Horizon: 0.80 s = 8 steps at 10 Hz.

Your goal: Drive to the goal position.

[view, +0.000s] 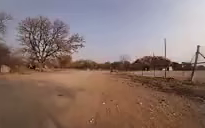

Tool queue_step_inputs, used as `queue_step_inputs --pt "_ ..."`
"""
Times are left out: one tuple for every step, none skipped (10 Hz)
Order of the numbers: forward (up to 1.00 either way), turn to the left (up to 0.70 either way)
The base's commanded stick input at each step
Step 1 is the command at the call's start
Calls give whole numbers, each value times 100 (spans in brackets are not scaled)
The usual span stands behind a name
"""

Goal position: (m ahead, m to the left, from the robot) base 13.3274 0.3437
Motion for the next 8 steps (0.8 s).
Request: queue_step_inputs --pt "70 0" --pt "70 0" --pt "70 0" --pt "70 0" --pt "70 0" --pt "70 0" --pt "70 0" --pt "70 0"
